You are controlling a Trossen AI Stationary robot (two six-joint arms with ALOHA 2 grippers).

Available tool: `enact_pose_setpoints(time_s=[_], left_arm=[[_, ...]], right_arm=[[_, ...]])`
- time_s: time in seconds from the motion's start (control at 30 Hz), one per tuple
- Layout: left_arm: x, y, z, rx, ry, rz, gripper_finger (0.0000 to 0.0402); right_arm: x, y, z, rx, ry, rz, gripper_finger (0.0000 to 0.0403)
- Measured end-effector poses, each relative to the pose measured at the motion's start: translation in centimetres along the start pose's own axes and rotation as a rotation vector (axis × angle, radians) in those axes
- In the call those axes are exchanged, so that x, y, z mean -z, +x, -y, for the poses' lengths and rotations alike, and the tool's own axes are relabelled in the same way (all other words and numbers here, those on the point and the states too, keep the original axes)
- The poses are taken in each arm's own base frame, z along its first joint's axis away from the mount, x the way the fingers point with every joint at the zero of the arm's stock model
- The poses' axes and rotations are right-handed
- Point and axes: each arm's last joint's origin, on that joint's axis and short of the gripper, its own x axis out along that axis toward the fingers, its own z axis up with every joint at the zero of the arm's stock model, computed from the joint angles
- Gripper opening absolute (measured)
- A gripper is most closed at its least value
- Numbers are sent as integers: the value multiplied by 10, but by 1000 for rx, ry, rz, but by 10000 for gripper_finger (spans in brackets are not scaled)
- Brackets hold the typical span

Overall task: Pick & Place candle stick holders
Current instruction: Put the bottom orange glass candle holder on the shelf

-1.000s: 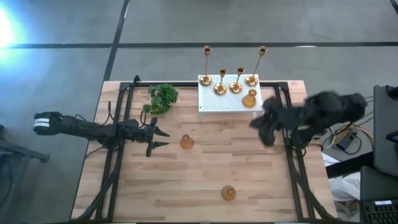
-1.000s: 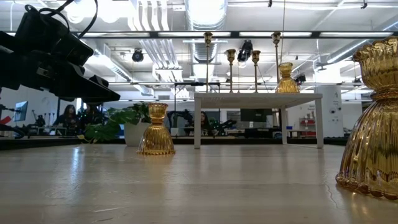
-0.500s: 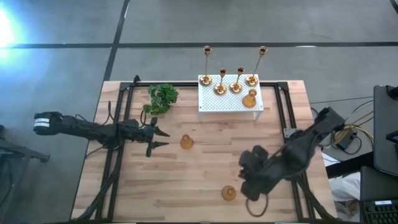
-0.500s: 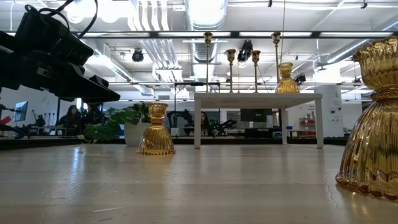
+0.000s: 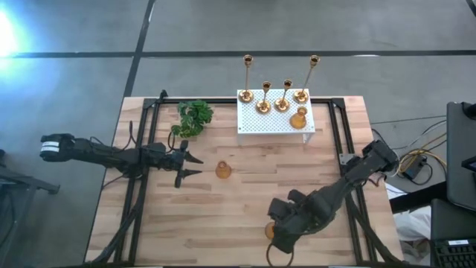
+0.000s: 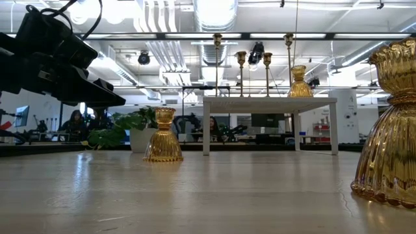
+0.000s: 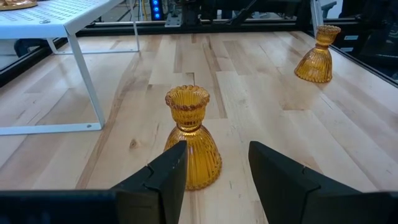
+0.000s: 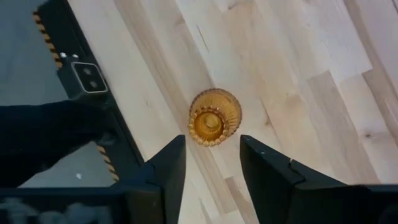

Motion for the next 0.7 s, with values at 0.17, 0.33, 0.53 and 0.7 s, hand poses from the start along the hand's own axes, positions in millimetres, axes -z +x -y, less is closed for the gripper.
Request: enact_pose_setpoints(time_s=[0.17,0.33,0.53,0.7], left_arm=[[0,0,0,0,0,0,177],[0,0,0,0,0,0,177],[0,0,0,1,0,0,177],[0,0,0,0,0,0,177]], right_arm=[[-3,17,-2,23,-17,-49,166],[-5,31,-4,54,-39,-63,167],[-4,54,-7,97,-85,-97,155],[-3,69,-9,119,-106,-132,144]])
